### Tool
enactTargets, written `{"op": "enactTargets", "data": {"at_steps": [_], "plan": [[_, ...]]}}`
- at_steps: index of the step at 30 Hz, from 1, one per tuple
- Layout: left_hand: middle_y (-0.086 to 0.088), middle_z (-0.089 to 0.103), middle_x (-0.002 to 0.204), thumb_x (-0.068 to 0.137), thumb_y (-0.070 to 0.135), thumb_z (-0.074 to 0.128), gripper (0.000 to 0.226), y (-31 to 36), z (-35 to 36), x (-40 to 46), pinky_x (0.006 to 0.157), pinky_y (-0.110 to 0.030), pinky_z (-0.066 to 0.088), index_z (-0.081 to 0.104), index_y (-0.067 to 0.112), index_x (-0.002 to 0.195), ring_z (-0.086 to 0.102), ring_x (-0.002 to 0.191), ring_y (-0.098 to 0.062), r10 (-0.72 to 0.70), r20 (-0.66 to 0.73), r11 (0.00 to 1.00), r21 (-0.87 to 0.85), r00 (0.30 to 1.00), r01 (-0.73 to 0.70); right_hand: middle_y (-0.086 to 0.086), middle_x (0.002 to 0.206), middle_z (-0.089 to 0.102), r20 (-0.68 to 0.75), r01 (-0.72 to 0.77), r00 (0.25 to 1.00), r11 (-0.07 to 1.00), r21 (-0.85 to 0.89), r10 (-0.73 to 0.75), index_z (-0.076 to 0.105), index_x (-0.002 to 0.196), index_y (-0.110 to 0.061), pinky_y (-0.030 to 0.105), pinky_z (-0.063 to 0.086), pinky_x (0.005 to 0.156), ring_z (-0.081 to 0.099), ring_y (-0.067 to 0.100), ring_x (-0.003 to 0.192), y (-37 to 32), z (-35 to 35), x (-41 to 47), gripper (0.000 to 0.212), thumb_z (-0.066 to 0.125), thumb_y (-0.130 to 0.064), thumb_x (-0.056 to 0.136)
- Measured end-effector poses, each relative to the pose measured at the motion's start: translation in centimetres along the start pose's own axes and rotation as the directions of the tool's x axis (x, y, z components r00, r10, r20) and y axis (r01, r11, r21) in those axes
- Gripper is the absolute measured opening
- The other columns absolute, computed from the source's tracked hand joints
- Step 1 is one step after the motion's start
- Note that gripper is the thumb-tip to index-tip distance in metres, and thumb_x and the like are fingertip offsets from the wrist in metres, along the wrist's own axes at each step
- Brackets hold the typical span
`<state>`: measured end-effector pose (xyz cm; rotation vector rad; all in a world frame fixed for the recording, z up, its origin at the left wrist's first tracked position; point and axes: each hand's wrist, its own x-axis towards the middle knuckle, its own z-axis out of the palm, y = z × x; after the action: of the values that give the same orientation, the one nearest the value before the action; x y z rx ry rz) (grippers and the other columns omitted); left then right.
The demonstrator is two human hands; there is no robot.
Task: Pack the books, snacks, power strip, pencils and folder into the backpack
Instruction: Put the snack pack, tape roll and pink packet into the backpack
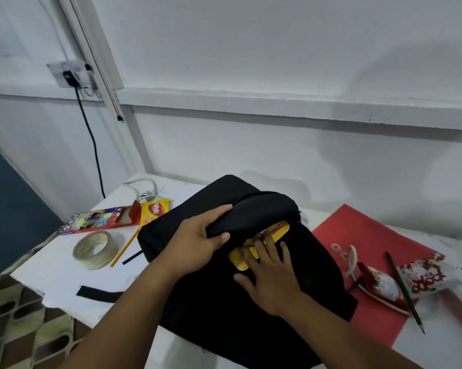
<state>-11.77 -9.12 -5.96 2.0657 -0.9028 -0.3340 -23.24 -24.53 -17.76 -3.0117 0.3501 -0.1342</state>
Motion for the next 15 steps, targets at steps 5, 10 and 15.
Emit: {"op": "enactTargets", "data": {"at_steps": [5, 10, 15], "plan": [[0.026, 0.055, 0.137, 0.091, 0.014, 0.070, 0.058, 0.3, 0.0, -0.3, 0.095, 0.004, 0.030, 0.053, 0.041, 0.140, 0.044, 0.126, 0.017, 0.005, -0.008, 1.000, 0.019, 1.000, -0.005, -0.005, 0.166, -0.012, 0.134, -0.045, 0.991, 0.994, 0.103, 0.031, 0.007, 0.156, -0.038, 0.060, -0.016, 0.116, -0.031, 0.022, 0.147, 0.4, -0.7, 1.1, 0.089, -0.008, -0.076, 0.078], [0.028, 0.054, 0.137, 0.091, 0.013, 0.070, 0.060, 0.8, 0.1, -0.4, 0.094, 0.006, 0.028, 0.052, 0.041, 0.141, 0.041, 0.124, 0.023, 0.013, -0.022, 0.999, 0.037, 1.000, -0.012, -0.007, 0.166, -0.011, 0.165, -0.042, 0.986, 0.994, 0.096, 0.026, 0.005, 0.156, -0.040, 0.062, -0.015, 0.115, -0.029, 0.020, 0.148, 0.9, -0.8, 1.1, 0.080, 0.000, -0.077, 0.086], [0.029, 0.052, 0.139, 0.090, 0.014, 0.071, 0.062, 1.2, 0.5, -0.6, 0.099, 0.003, 0.027, 0.051, 0.042, 0.141, 0.041, 0.130, 0.016, 0.020, -0.026, 0.998, 0.058, 0.999, -0.019, -0.003, 0.167, -0.004, 0.232, -0.035, 0.973, 0.995, 0.097, 0.012, 0.004, 0.157, -0.034, 0.059, -0.019, 0.115, -0.022, 0.023, 0.150, 1.5, -1.2, 2.5, 0.074, 0.016, -0.071, 0.094]]}}
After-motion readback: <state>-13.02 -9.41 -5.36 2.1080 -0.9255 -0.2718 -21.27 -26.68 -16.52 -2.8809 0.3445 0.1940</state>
